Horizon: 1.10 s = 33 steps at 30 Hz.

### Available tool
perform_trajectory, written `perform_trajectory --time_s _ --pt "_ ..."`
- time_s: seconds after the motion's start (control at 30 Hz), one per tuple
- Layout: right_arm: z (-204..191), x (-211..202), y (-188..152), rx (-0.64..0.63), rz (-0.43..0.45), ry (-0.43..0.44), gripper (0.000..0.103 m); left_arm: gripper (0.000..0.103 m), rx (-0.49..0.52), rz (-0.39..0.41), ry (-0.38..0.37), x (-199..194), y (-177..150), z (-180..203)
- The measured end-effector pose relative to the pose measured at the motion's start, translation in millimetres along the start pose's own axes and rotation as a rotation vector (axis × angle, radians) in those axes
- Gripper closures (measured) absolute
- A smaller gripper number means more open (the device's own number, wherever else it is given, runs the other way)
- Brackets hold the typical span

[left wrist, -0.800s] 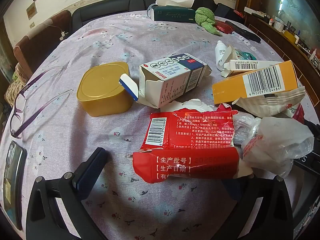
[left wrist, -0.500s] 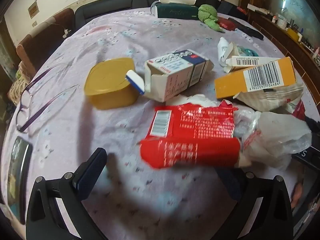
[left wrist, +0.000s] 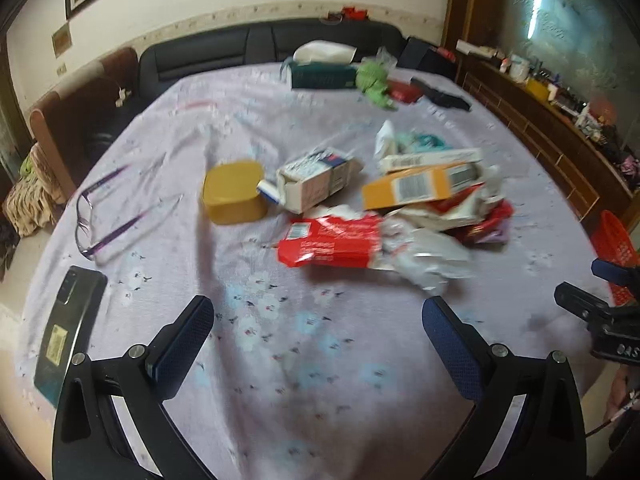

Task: Collect trash
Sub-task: 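Move both grippers open over the pile of trash on the table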

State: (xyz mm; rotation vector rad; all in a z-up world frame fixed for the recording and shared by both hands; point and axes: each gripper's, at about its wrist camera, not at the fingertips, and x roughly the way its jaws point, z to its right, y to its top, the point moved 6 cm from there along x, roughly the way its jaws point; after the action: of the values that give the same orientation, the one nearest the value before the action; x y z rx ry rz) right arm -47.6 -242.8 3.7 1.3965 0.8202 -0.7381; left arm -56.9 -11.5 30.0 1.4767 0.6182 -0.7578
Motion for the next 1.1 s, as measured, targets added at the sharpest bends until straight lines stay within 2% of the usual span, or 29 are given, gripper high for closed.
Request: perform_trajectory --time_s 0.07,0.23,0.3,0.67,1.1 --pt "0.9 -22.4 -3.4 -0.015 0.044 0.007 0.004 0.000 0.020 0.038 0.013 -17.3 0.4 12.6" --pt "1.0 -52.4 3.6 -0.055 0.110 0.090 0.006 0.000 0.037 0.055 0.028 -32.1 3.6 43.5" --pt "8.0 -60.3 4.7 -0.074 0.125 0.067 0.006 0.000 0.044 0.060 0.042 -35.7 3.7 56.4" --pt "53.0 -65.6 -16.8 -0.105 0.099 0.055 0.006 0.000 0.067 0.043 0.062 -45.6 -4.6 105.4" --pt "81.5 -64.8 -9.0 -0.103 0.116 0.046 0.006 0.000 0.069 0.038 0.091 -46.2 0.5 115.2"
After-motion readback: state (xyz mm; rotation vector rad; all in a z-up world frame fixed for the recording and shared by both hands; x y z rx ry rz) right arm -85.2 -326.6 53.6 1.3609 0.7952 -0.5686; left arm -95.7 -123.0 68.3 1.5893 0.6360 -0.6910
